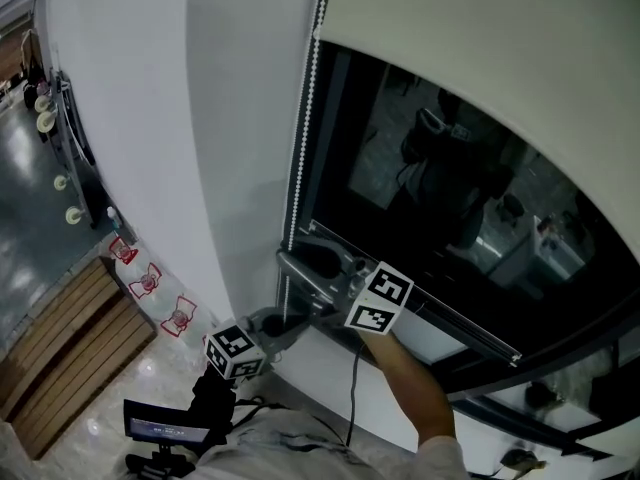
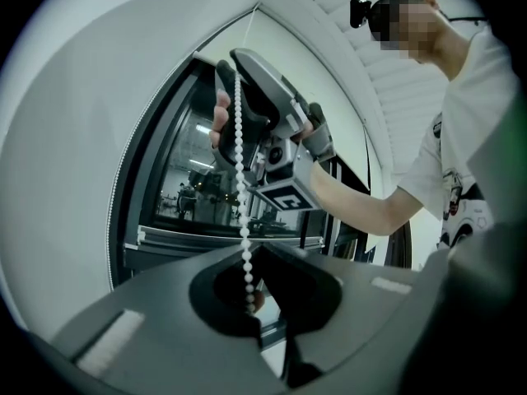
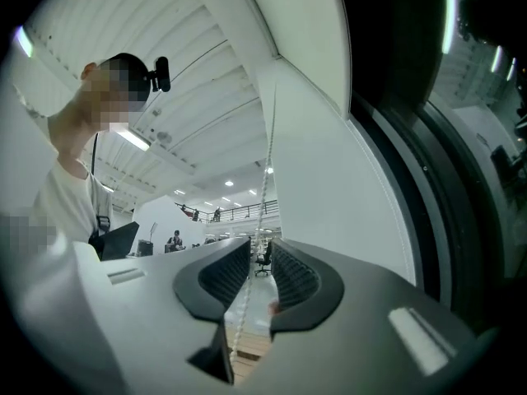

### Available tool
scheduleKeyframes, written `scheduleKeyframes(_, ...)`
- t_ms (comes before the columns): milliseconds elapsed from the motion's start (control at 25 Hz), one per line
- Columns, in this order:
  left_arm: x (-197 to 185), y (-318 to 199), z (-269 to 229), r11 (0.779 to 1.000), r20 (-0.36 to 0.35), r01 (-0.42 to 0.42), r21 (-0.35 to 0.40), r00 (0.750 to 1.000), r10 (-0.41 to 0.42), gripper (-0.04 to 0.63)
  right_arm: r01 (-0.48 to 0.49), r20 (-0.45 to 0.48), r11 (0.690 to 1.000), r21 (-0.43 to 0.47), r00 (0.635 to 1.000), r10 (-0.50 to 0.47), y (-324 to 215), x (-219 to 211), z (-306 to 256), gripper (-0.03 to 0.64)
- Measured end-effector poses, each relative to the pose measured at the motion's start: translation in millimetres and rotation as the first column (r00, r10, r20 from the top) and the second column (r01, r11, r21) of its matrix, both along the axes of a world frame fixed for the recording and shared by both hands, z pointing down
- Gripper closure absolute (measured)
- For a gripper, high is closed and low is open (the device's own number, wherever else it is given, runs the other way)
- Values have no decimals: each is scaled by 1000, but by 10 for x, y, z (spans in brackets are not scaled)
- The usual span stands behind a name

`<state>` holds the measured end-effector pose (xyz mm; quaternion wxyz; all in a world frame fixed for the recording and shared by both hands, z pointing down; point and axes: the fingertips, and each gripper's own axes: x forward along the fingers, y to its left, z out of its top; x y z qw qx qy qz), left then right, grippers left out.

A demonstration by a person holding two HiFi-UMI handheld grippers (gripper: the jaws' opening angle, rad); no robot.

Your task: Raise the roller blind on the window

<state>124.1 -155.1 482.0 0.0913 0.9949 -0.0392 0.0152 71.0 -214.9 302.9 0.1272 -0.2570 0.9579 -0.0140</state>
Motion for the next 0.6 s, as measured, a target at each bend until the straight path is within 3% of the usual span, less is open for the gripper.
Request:
scheduleKeyframes(320,8,20,43,1000,2,-4,-7,1000,4,597,58,45,991,120,997,-64,-181,-29,-908,506)
scheduleKeyframes(600,-27,-16,61,1000,1,14,-11,1000,-14,597,65,10,953,296,997,-72,-113,-109,-1729,507)
